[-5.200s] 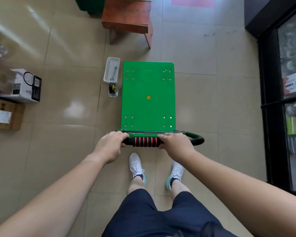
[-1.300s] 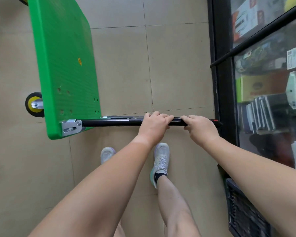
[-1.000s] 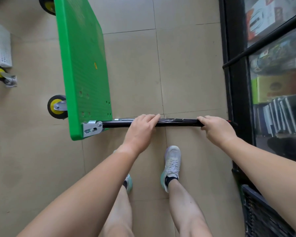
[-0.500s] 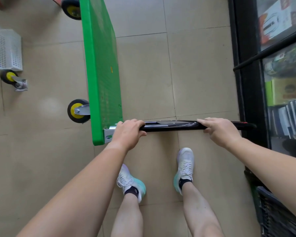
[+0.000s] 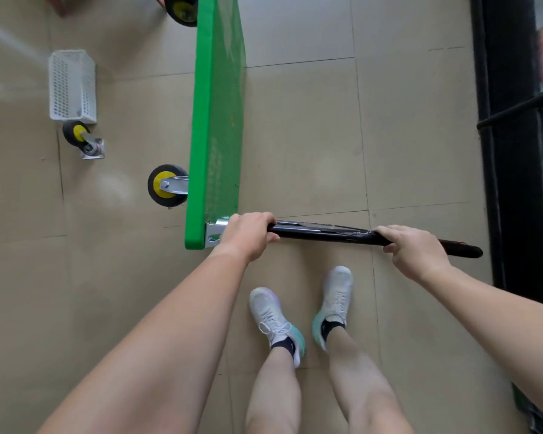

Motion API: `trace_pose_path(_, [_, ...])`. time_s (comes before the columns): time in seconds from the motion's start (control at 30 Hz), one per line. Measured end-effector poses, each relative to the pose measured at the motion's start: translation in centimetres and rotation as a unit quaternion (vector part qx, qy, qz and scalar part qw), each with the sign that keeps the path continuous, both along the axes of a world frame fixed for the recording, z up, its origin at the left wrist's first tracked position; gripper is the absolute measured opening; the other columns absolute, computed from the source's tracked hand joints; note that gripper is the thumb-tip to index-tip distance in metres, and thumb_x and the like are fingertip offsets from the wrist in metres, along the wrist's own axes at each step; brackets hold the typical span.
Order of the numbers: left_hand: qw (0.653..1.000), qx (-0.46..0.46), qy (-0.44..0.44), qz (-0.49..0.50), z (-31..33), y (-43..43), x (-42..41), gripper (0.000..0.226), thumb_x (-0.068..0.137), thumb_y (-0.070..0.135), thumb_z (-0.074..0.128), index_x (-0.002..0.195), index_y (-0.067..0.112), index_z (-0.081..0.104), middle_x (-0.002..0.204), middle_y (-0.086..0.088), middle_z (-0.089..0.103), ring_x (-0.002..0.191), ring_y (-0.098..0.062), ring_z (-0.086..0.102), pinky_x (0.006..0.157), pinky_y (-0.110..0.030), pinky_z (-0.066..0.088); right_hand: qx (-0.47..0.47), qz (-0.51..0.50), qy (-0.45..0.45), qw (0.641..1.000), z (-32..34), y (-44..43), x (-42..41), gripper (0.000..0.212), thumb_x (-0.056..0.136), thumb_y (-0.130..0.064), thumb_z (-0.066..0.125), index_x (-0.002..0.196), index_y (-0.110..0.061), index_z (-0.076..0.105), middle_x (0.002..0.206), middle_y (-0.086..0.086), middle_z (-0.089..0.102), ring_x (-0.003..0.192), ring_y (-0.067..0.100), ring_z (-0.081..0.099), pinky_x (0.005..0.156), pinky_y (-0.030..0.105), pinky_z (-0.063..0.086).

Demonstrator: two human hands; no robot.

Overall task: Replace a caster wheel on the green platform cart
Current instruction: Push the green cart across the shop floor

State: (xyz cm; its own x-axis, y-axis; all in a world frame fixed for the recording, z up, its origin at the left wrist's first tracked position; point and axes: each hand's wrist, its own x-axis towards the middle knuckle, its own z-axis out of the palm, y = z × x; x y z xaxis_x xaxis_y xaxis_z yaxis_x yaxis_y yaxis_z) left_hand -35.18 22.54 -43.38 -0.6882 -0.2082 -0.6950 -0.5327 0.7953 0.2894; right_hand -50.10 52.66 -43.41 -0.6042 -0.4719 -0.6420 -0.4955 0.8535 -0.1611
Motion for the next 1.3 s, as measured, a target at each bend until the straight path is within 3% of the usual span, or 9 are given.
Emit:
trace_pose_path(0.23, [0.997, -0.006, -0.010, 0.074, 0.0, -5.1, 2.8, 0.038, 0.099, 0.040, 0.068, 0.134, 0.024, 0.067, 0.133, -0.004, 0.069, 0.124, -0.029, 0.059, 0.105, -0.035, 0.039, -0.069, -0.027, -0.014, 0.997, -0.8, -5.7, 0.6, 0.046, 0.088, -0.004, 0.065, 0.130, -0.024, 0.066, 0.126, 0.003, 0.069, 0.117, 0.028, 0.060, 0.095, 0.034, 0.048])
trace_pose_path(0.63, [0.989, -0.001, -0.018, 0.145, 0.7, -9.5, 9.6, 0.044, 0.099, 0.040, 0.069, 0.140, 0.026, 0.065, 0.138, -0.007, 0.067, 0.129, -0.033, 0.058, 0.109, -0.039, 0.046, -0.020, 0.073, -0.048, 0.996, -0.4, -12.0, 3.9, 0.042, 0.092, -0.020, 0.065, 0.131, -0.034, 0.062, 0.124, -0.002, 0.068, 0.113, 0.026, 0.060, 0.088, 0.035, 0.050])
trace_pose_path(0.87, [0.984, -0.003, -0.019, 0.175, 0.4, -11.8, 12.7, 0.042, 0.099, 0.037, 0.070, 0.139, 0.026, 0.065, 0.138, -0.008, 0.067, 0.128, -0.033, 0.058, 0.109, -0.041, 0.046, -0.023, 0.083, -0.039, 0.995, -0.3, -14.8, 7.3, 0.058, 0.087, -0.006, 0.056, 0.137, -0.035, 0.057, 0.125, -0.009, 0.068, 0.115, 0.022, 0.061, 0.086, 0.033, 0.051])
trace_pose_path(1.3, [0.981, -0.015, -0.021, 0.192, 0.0, -15.8, 18.0, 0.042, 0.096, 0.040, 0.073, 0.136, 0.030, 0.068, 0.137, -0.005, 0.068, 0.128, -0.030, 0.060, 0.111, -0.043, 0.047, -0.028, 0.127, -0.049, 0.990, -0.7, -18.9, 11.5, 0.055, 0.090, -0.011, 0.057, 0.140, -0.036, 0.054, 0.128, -0.006, 0.066, 0.114, 0.025, 0.061, 0.084, 0.033, 0.050])
